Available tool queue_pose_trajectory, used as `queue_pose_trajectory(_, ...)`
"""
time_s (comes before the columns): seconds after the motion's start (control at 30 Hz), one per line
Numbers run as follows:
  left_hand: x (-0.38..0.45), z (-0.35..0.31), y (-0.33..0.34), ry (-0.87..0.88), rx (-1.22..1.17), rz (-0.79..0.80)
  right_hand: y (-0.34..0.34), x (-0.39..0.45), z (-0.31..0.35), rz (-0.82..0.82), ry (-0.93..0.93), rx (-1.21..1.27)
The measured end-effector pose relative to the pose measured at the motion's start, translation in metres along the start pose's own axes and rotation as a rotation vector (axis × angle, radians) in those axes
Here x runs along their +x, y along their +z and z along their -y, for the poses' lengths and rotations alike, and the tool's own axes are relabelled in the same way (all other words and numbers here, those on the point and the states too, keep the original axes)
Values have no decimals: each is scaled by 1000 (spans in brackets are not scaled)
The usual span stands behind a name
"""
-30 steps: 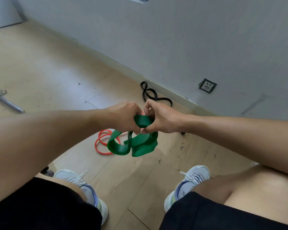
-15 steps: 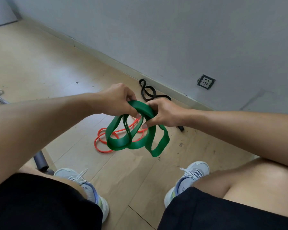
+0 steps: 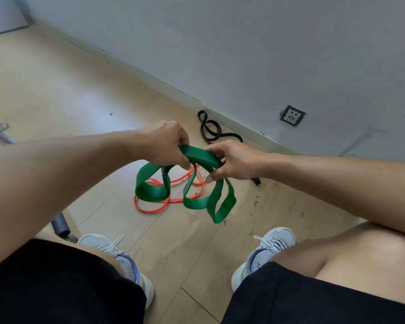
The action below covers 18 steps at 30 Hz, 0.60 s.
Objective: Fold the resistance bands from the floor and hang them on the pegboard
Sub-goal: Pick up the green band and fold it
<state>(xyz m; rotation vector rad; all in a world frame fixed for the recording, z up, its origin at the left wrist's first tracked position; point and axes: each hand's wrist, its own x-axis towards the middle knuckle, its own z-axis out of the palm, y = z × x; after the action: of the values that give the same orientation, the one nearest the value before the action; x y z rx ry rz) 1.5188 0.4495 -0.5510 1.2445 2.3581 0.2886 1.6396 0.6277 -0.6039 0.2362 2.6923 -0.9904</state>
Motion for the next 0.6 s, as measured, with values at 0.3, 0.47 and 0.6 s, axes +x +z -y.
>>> queue_pose_trajectory(0.3, 1, -1, 0, 4, 24, -24, -2, -3, 3, -17, 15, -61)
queue_pose_trajectory(0.47, 1, -3, 1, 24, 42, -44, -1, 0, 1, 32, 43, -90)
queue_pose_trajectory(0.6, -2, -7, 0, 32, -73, -59, 3, 0, -3, -13, 62, -36)
